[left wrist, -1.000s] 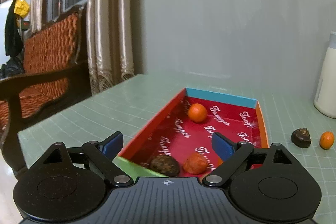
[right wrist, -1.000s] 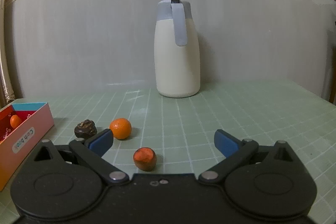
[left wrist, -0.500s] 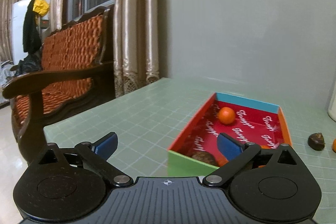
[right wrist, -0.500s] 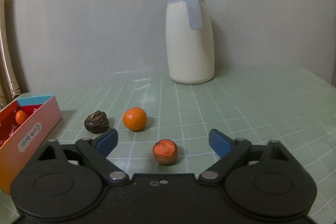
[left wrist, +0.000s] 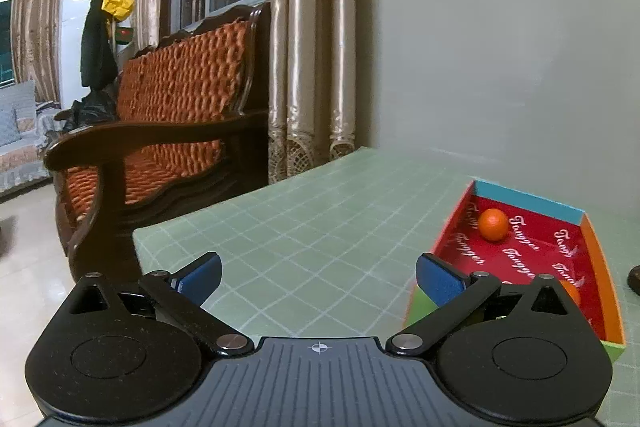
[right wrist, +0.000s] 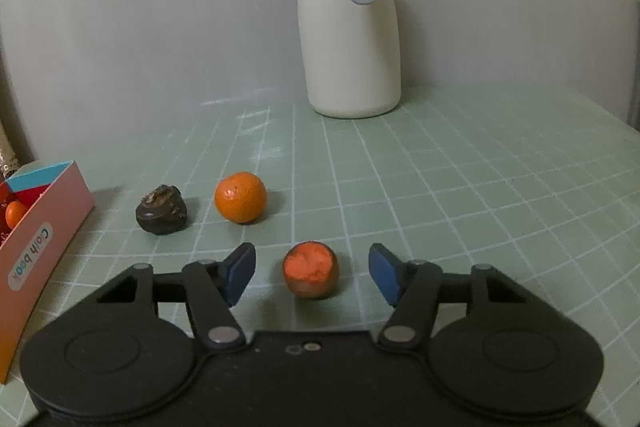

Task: Organize fruits
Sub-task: 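Move the open right gripper around the other cut red fruit, then close the right gripper on the cut red fruit and carry it over the box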

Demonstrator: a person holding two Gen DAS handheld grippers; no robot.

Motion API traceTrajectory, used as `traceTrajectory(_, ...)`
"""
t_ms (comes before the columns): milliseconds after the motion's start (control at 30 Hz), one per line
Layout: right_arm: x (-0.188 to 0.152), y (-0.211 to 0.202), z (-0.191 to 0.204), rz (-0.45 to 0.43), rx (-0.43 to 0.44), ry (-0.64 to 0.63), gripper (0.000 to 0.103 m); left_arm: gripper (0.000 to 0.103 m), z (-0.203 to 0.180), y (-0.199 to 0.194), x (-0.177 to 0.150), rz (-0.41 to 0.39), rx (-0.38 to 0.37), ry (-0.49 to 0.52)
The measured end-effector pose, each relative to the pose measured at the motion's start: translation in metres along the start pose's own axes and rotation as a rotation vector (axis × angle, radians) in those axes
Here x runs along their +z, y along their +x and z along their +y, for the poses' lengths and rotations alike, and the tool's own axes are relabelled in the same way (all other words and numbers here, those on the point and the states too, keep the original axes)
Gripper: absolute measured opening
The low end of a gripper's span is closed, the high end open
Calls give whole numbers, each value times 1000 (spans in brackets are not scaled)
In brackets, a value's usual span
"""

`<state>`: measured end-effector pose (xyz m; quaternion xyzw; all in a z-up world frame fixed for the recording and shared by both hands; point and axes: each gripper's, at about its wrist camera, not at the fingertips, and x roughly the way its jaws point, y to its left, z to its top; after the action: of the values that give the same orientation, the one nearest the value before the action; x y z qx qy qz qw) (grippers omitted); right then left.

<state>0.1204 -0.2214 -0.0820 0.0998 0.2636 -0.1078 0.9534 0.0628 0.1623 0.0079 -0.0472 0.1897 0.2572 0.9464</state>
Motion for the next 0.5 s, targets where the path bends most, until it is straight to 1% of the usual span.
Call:
traceTrajectory(33,0,1,0,6,-2,2,61,102,2,0,-1,0,5,1)
traceTrajectory(167,1,7,3,32,-8,4,51,102,9,2,-2,7,22,3)
traceTrajectory(267,0,9,9,35,-13,-18,44,102,13,4,-3,16,33,-1)
traceTrajectory(333,-1,9,12,35,-10,-28,42,103,17,5,-4,22,39,-4)
traceTrajectory(400,-1,9,15,36,-9,-36,37,103,18,7,-5,29,45,-8)
traceTrajectory(433,-1,9,16,35,-4,-36,36,103,19,7,-5,32,48,-10)
traceTrajectory(500,-1,8,17,31,12,-33,29,103,22,8,-6,33,53,-11)
